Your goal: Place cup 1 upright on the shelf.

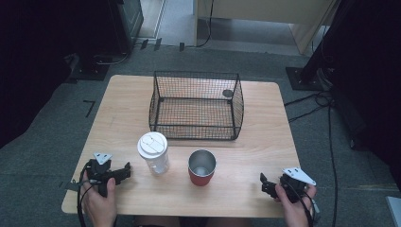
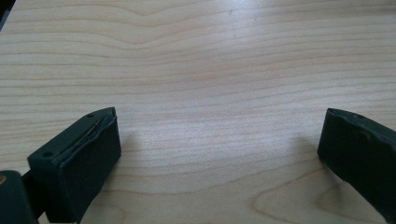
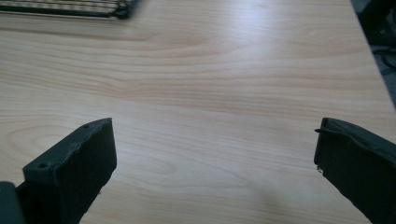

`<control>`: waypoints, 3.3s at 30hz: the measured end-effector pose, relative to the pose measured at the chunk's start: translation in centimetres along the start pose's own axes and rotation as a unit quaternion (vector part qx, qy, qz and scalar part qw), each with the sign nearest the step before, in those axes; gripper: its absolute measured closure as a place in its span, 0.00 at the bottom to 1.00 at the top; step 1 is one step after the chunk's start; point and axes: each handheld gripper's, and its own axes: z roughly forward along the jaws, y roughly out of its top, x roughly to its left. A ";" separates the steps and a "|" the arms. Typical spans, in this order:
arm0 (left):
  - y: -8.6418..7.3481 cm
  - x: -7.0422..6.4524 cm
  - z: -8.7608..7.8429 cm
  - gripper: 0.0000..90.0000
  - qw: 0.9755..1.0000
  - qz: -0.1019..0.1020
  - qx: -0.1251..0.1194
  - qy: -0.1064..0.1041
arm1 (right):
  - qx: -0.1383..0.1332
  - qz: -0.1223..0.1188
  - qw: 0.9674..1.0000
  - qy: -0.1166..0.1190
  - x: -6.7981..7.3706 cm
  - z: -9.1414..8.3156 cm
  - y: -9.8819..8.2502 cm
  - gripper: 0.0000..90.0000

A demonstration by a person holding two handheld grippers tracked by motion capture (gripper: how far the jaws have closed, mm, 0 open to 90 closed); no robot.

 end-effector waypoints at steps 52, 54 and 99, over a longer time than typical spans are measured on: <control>0.0 0.0 0.0 0.00 1.000 -0.001 -0.001 0.000 | -0.034 -0.125 0.979 0.160 14.5 -1.7 3.5 0.00; 0.0 0.0 0.0 0.00 1.000 -0.001 -0.001 0.000 | -0.033 -0.126 0.978 0.164 14.8 -1.7 3.5 0.00; 0.0 0.0 0.0 0.00 1.000 -0.001 -0.001 0.000 | -0.099 -0.125 0.973 0.168 20.7 0.9 4.8 0.04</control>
